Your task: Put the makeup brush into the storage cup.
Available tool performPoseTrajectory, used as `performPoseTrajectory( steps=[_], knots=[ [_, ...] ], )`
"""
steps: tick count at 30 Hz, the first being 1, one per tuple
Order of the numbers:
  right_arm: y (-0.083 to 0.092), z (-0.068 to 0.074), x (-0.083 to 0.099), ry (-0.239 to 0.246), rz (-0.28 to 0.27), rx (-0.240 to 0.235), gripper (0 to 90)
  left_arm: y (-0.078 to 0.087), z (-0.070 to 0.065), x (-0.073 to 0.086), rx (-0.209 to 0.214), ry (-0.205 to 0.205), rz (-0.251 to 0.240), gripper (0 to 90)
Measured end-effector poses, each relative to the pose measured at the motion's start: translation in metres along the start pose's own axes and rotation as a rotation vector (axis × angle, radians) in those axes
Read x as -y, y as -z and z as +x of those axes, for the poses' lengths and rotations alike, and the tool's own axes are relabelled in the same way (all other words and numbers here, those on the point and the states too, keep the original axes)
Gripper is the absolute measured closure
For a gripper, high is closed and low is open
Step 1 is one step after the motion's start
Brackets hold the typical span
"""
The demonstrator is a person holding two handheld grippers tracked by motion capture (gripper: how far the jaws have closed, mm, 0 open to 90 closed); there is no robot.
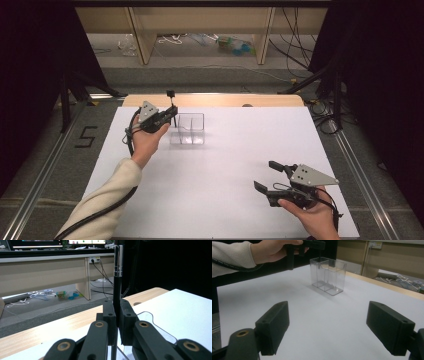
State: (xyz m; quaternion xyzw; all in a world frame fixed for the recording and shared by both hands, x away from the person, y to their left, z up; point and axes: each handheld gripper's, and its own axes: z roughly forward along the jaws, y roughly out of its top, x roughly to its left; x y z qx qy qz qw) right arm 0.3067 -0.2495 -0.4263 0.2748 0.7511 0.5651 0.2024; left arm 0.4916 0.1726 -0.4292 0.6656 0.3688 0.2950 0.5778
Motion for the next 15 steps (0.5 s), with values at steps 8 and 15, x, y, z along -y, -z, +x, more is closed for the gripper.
performPoseTrajectory(
  steps=[8,15],
  knots=[
    [0.0001,0.0000,0.0000,0.001,0.001,0.000,19.8,-0.0011,-0.0002,0.0021,0.001,0.006,0.000,84.9],
    [0.0006,0.0003,-0.0002,-0.003,0.009,-0.007,19.8,-0.0009,0.0008,0.0028,-0.003,0.000,0.003,84.9]
  ],
)
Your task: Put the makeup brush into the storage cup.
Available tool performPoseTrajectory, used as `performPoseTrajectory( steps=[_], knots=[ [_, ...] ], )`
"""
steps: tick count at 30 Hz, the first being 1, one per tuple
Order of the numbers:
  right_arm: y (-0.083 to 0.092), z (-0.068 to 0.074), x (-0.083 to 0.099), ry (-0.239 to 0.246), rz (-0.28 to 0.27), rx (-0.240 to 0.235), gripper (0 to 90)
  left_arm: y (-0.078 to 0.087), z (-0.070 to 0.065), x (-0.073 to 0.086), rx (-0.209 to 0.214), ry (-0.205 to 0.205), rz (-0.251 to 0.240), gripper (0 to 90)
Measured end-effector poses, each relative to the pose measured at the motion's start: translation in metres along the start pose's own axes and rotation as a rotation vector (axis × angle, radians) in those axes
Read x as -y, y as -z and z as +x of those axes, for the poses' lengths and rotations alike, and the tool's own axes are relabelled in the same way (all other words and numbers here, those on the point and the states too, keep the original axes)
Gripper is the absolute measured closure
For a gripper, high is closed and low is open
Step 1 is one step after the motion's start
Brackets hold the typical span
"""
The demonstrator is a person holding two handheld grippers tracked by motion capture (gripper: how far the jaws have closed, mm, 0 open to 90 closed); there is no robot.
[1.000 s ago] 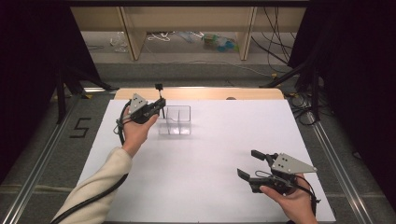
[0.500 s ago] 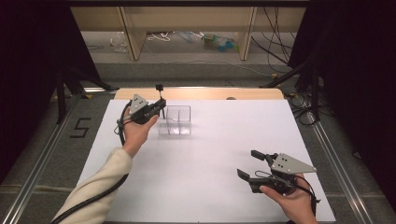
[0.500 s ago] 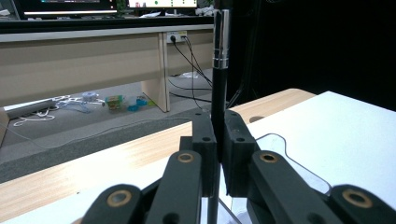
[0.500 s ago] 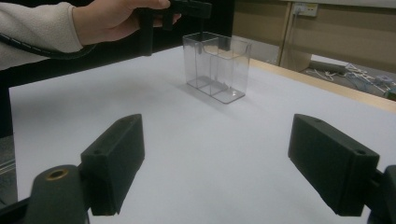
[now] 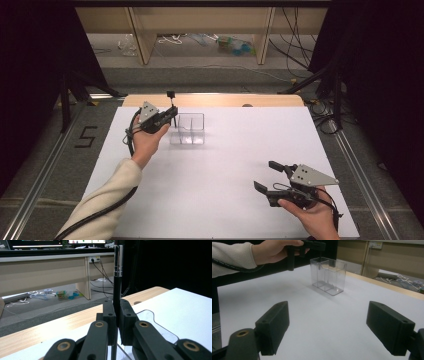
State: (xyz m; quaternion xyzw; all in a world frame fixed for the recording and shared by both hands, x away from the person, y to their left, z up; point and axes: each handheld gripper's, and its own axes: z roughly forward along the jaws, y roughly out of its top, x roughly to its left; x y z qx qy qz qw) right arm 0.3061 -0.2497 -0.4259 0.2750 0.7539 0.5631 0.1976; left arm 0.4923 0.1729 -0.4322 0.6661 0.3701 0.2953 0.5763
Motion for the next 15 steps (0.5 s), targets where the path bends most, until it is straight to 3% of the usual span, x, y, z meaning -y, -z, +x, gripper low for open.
performPoseTrajectory(
  steps=[15],
  knots=[
    [-0.0009,-0.0005,0.0003,0.004,-0.010,-0.003,19.8,-0.0013,0.0001,0.0033,-0.001,0.005,0.007,84.9]
  ],
)
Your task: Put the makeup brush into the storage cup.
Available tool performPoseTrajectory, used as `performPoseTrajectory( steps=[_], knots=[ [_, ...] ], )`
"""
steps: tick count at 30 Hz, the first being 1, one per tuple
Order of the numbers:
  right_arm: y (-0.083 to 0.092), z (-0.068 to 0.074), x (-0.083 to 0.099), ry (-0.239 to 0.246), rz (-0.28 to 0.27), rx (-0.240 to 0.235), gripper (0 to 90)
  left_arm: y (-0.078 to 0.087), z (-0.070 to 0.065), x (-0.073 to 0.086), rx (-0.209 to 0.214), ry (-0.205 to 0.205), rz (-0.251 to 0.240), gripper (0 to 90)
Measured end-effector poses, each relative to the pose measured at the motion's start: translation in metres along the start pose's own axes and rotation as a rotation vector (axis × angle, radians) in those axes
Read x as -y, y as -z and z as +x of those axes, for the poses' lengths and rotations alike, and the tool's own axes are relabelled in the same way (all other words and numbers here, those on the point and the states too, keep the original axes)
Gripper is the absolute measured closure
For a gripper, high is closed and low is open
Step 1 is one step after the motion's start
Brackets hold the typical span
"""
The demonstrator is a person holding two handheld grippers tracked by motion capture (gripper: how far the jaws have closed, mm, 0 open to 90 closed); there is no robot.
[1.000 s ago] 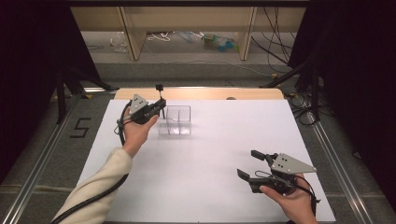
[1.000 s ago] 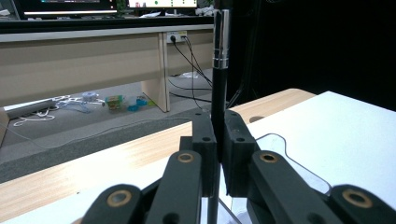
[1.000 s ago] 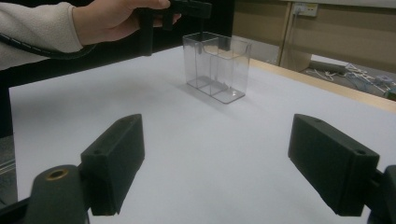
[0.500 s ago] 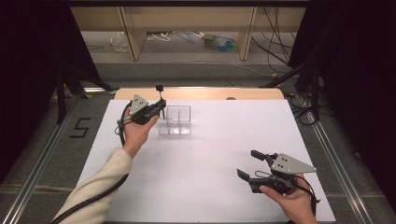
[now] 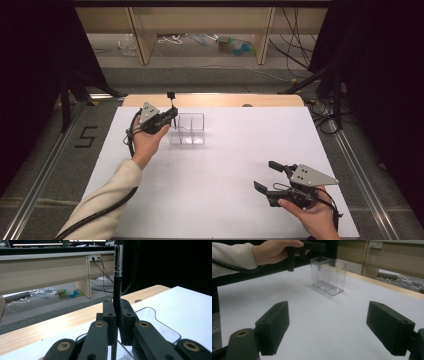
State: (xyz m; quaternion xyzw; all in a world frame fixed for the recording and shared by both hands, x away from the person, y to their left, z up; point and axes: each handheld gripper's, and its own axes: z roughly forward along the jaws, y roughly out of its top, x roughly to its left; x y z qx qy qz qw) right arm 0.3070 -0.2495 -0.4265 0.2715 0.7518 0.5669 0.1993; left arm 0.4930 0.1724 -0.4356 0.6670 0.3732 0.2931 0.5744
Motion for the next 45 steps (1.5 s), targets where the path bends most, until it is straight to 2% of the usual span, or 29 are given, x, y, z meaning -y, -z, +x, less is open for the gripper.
performPoseTrajectory(
  steps=[12,13,45],
  knots=[
    [-0.0001,0.0000,0.0001,-0.004,0.003,-0.006,19.8,-0.0004,0.0012,0.0031,-0.006,0.003,0.011,84.9],
    [0.0001,0.0016,0.0003,-0.029,0.013,-0.013,19.8,-0.0005,0.0013,0.0035,-0.004,0.003,0.012,84.9],
    [0.0004,0.0015,0.0003,-0.028,0.020,-0.017,19.8,-0.0007,0.0023,0.0090,-0.013,0.014,0.029,84.9]
  ],
)
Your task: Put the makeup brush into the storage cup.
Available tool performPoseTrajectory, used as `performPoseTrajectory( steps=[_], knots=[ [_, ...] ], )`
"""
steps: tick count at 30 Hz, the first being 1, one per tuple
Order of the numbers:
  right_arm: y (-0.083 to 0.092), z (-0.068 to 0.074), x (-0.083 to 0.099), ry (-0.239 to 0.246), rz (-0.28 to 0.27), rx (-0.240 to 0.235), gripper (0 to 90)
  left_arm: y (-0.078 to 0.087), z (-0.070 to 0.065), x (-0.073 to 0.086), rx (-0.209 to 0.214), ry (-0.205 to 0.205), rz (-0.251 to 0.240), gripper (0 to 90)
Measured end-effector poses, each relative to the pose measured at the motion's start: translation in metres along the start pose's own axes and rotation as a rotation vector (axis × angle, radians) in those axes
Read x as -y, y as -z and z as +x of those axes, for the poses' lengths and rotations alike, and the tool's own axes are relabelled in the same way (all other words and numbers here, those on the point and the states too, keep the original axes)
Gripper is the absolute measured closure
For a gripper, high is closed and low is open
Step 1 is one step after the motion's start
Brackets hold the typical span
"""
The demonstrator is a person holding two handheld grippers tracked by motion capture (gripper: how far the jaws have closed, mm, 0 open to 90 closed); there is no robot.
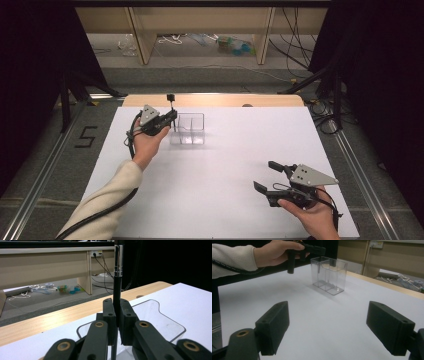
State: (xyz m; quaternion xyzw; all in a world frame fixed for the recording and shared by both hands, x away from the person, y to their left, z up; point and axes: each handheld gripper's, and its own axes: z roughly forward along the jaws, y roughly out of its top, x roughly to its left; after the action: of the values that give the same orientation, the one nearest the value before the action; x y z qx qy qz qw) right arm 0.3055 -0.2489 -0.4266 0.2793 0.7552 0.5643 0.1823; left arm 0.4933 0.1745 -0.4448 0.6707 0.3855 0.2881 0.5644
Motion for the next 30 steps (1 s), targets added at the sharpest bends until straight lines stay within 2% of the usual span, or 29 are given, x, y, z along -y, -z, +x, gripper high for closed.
performPoseTrajectory(
  steps=[11,13,15,16,17,18,26,27,28,29,30],
  knots=[
    [-0.0001,0.0000,0.0001,0.000,0.000,-0.001,19.8,0.0017,0.0024,-0.0010,-0.008,0.011,0.001,84.8],
    [-0.0008,-0.0017,-0.0001,0.029,-0.018,0.009,19.8,0.0019,0.0031,-0.0011,-0.010,0.013,0.001,84.8],
    [-0.0006,-0.0012,0.0000,0.021,-0.012,0.006,19.8,0.0019,0.0032,-0.0010,-0.010,0.017,0.001,84.8],
    [-0.0001,0.0001,0.0000,0.000,0.001,0.000,19.8,0.0018,0.0032,-0.0008,-0.009,0.022,0.001,84.8],
    [-0.0001,0.0000,0.0000,0.001,0.000,0.000,19.8,0.0019,0.0032,-0.0010,-0.010,0.019,0.002,84.8],
    [-0.0008,-0.0015,-0.0001,0.027,-0.016,0.007,19.8,0.0020,0.0032,-0.0011,-0.011,0.018,0.002,84.7],
    [-0.0016,-0.0010,0.0002,0.025,-0.024,0.010,19.8,0.0024,0.0035,-0.0012,-0.005,0.030,0.007,84.0],
    [-0.0016,-0.0010,0.0002,0.026,-0.024,0.009,19.8,0.0026,0.0031,-0.0013,0.004,0.041,-0.001,80.2],
    [-0.0012,-0.0012,0.0001,0.026,-0.019,0.007,19.8,0.0037,0.0026,-0.0021,0.013,0.054,-0.010,71.8],
    [0.0003,-0.0010,-0.0003,0.028,-0.005,0.015,19.8,0.0039,0.0019,-0.0027,0.019,0.066,-0.007,57.1],
    [0.0003,-0.0010,-0.0004,0.027,-0.005,0.014,19.7,0.0043,0.0008,-0.0036,0.026,0.073,0.000,47.1]
  ],
)
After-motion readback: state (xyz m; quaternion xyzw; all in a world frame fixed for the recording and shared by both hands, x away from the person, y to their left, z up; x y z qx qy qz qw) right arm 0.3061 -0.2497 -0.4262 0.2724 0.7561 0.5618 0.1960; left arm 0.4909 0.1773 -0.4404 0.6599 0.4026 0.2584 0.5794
